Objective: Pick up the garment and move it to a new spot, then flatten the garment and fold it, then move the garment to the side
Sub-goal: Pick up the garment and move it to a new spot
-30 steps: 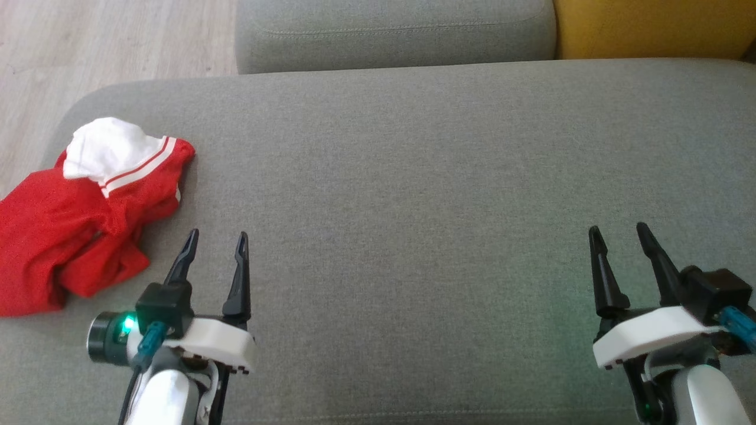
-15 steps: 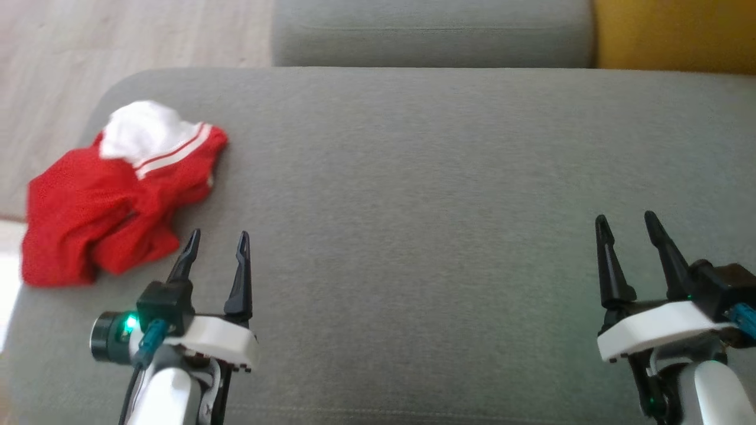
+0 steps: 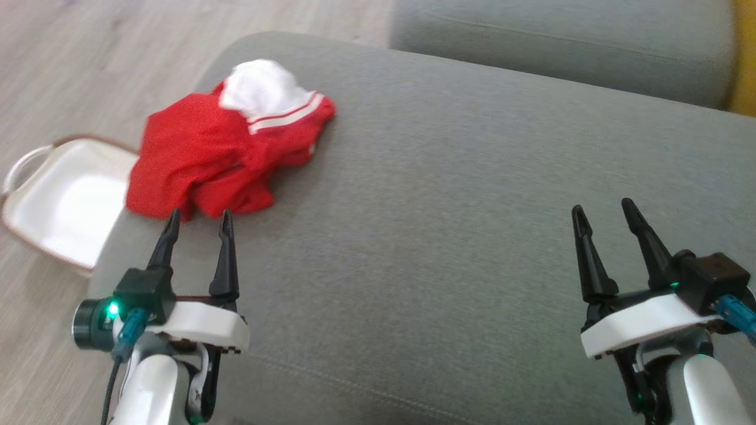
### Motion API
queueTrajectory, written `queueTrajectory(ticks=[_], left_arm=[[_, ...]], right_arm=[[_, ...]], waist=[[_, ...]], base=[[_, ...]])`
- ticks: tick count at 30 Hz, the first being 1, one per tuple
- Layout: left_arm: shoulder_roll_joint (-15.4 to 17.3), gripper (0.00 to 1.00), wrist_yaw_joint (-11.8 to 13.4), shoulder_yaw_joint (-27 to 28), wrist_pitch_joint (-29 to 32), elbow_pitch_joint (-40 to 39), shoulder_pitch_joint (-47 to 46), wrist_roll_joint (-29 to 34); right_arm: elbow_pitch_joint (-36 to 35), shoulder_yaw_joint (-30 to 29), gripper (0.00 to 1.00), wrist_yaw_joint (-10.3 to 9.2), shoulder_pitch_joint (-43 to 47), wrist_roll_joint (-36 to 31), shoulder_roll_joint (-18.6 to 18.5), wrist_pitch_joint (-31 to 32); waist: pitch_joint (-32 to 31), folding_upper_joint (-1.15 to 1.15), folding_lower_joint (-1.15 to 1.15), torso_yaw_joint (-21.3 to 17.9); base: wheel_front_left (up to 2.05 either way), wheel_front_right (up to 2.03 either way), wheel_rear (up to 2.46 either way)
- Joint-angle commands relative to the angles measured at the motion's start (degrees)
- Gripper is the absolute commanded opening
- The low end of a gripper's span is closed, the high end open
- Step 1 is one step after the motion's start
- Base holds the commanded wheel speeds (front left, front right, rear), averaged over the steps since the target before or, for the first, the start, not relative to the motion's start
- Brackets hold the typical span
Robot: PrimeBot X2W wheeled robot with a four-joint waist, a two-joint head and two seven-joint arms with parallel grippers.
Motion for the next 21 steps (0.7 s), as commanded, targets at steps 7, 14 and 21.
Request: queueTrajectory(ticks=[7, 14, 21], left_arm=[[0.2, 1.00, 0.4, 3.6, -0.7, -3.0, -1.9, -0.2], [-0.4, 1.00, 0.6, 4.4, -0.7, -4.3, -2.5, 0.3], [-1.3, 1.00, -1.3, 2.9, -0.7, -3.6, -9.3, 0.5]], right_arm=[[-2.7, 1.9, 1.00, -0.04, -2.3, 0.1, -0.3, 0.7], [-3.4, 1.9, 1.00, -0.04, -3.0, 0.0, -0.8, 1.7], [-5.5, 2.2, 1.00, -0.04, -4.7, -0.2, -2.4, 3.5]], waist=[[1.0, 0.00, 0.00, 4.9], [2.7, 0.00, 0.00, 4.8], [7.3, 0.00, 0.00, 3.0]], base=[[0.00, 0.00, 0.00], [0.00, 0.00, 0.00], [0.00, 0.00, 0.00]])
